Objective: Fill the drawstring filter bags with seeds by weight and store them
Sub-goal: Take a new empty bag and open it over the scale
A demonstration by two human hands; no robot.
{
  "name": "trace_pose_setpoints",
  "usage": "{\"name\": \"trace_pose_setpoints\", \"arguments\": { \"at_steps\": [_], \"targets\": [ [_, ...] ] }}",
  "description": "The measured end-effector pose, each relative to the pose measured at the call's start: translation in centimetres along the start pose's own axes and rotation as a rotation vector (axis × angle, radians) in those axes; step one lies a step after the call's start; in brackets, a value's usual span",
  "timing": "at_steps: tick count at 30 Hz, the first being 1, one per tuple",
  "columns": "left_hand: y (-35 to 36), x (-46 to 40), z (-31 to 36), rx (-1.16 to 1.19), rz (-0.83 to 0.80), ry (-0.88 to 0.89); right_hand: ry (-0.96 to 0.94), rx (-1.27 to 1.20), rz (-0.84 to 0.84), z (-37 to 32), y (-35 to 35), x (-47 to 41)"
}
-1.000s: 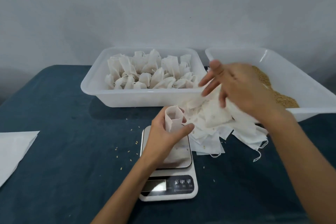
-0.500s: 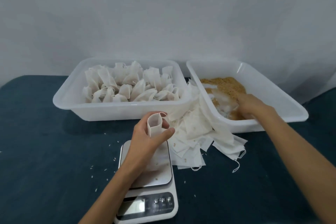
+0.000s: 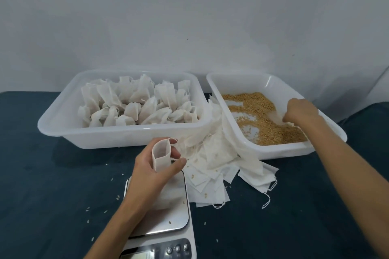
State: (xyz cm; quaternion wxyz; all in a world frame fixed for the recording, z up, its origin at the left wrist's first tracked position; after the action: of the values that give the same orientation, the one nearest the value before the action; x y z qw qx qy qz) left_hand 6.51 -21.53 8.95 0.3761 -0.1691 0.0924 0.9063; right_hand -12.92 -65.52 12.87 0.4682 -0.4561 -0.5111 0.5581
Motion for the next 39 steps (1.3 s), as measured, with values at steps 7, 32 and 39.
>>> {"name": "trace_pose_setpoints", "arguments": {
  "at_steps": [7, 32, 39],
  "targets": [
    [-0.2, 0.0, -0.6, -0.046, -0.014, 0.009, -0.033, 0.036, 0.093, -4.4, -0.7, -2.9],
    [0.1, 0.0, -0.9, -0.032, -0.024, 0.02, -0.485, -0.031, 0.124, -13.7, 0.6, 0.5],
    [0.1, 0.1, -0.6, -0.011, -0.022, 0.013, -0.41, -0.27, -0.023, -13.6, 1.1, 1.6]
  ]
}}
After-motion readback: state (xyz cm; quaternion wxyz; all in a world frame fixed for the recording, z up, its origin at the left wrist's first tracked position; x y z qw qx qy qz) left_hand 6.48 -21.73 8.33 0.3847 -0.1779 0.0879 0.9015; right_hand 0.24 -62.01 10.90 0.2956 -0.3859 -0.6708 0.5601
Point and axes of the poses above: each hand's wrist, its own x-axis away from the middle knuckle, its own y-axis out of the palm, z = x × y, the point moved 10 cm from there along -x, towards the middle knuckle, and after that the axes turned 12 degrees about y, right-handed, at the moved point
